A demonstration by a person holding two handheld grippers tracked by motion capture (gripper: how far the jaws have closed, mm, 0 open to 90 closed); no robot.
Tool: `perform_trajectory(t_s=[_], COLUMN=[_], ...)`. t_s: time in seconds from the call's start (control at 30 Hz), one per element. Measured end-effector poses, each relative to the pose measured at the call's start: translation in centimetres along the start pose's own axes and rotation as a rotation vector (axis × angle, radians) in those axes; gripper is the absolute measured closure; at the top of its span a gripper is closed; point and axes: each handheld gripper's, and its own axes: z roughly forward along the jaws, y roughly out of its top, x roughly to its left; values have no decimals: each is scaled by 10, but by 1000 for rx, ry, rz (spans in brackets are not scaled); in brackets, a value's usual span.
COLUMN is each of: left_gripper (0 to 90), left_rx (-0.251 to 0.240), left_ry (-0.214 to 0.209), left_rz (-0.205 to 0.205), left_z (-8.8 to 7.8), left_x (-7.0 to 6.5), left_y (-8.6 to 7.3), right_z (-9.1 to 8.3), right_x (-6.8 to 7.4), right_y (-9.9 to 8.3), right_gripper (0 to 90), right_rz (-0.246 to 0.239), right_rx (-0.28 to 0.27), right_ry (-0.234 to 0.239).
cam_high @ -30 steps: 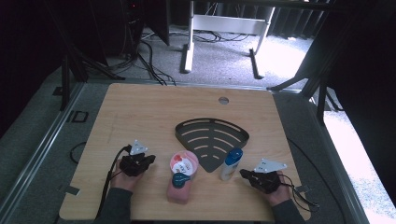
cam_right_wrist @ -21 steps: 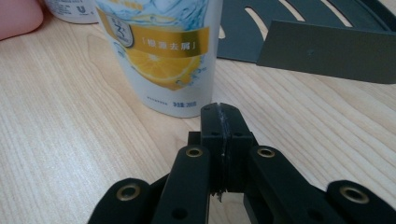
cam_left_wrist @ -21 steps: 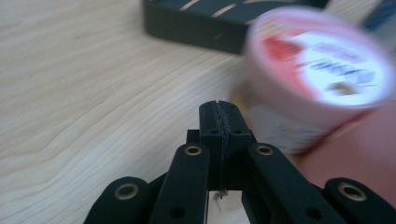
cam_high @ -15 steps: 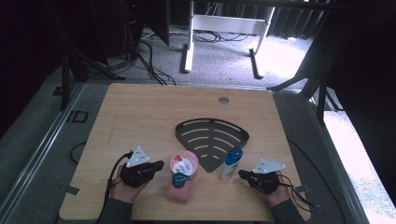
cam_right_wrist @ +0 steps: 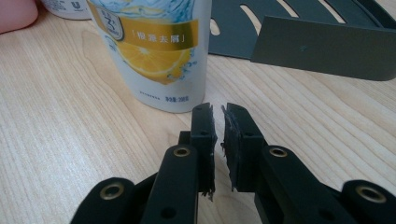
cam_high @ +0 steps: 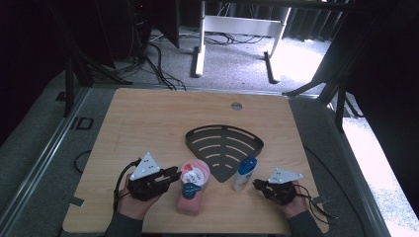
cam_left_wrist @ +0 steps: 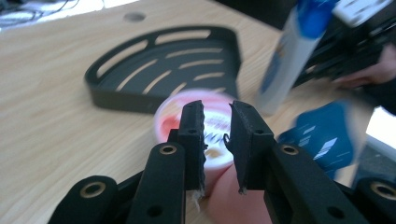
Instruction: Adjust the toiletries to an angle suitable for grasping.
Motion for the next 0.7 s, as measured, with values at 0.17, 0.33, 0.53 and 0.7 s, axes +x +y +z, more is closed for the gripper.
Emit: perform_trajectory(t_s=[0.17,0.33,0.53,0.7], left_gripper=[809,894,894,894], left_rx=[7,30,45,49], left_ry=[-48,-97,-155,-171], left_rz=[49,67,70,68], left_z=[4,13,26,30], left_x=[-17,-31,-43,-48], left_y=[12,18,17,18], right_z=[0,0,0,0], right_x=[0,0,0,0], right_y=[0,0,0,0], right_gripper=[814,813,811,811], right_rz=[-2,-7,-7,-8], right_rx=[-1,-4,-5,-5], right_ry=[2,1,1,4])
